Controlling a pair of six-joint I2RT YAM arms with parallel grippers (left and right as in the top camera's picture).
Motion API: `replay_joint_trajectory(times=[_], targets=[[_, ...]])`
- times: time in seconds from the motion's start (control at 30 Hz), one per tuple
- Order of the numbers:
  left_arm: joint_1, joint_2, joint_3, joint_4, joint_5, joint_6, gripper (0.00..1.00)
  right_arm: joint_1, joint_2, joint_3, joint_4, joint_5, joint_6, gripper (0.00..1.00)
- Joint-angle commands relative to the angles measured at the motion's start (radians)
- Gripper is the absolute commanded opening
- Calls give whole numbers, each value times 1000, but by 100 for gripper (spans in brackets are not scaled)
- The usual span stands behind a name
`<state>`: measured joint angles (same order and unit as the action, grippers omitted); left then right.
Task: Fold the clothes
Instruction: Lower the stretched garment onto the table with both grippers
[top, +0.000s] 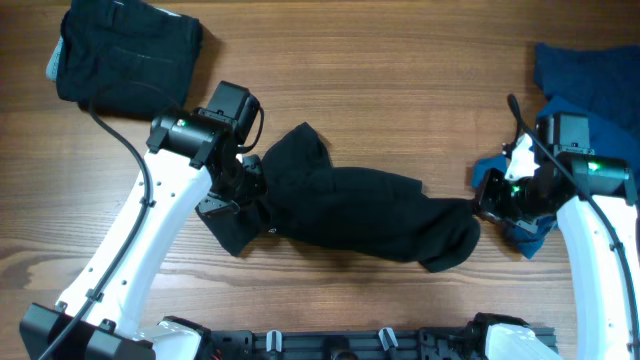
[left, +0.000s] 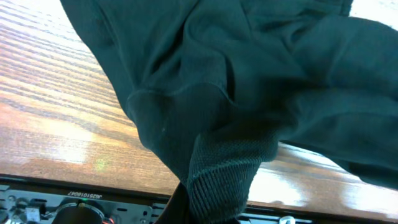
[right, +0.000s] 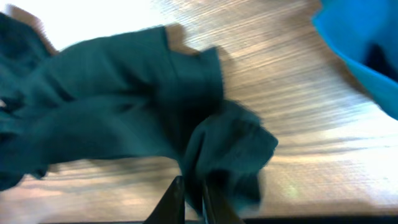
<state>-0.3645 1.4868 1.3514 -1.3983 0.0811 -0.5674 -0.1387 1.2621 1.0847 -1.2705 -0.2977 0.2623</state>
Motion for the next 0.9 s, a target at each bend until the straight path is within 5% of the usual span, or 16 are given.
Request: replay_joint_trajectory(times=[0.0, 0.13, 0.17, 0.23, 0.4, 0.67, 0.87], targets=[[0, -5, -49, 36, 16, -22, 4, -2, 40, -49, 52, -99, -2, 17], [0, -5, -92, 78, 24, -26, 4, -2, 55, -85, 103, -91, 37, 27], [0, -5, -101, 89, 27, -26, 4, -2, 55, -85, 109, -91, 37, 34], [0, -5, -120, 109, 35, -26, 4, -2, 53, -84, 133, -79, 56, 66], [0, -5, -143, 112, 34, -25, 4, -3, 57, -85, 183, 37, 86, 92], [0, -5, -143, 132, 35, -25, 4, -3, 164, -85, 237, 122, 92, 94], [0, -5, -143, 135, 35, -24, 4, -3, 335, -85, 261, 115, 64, 73]])
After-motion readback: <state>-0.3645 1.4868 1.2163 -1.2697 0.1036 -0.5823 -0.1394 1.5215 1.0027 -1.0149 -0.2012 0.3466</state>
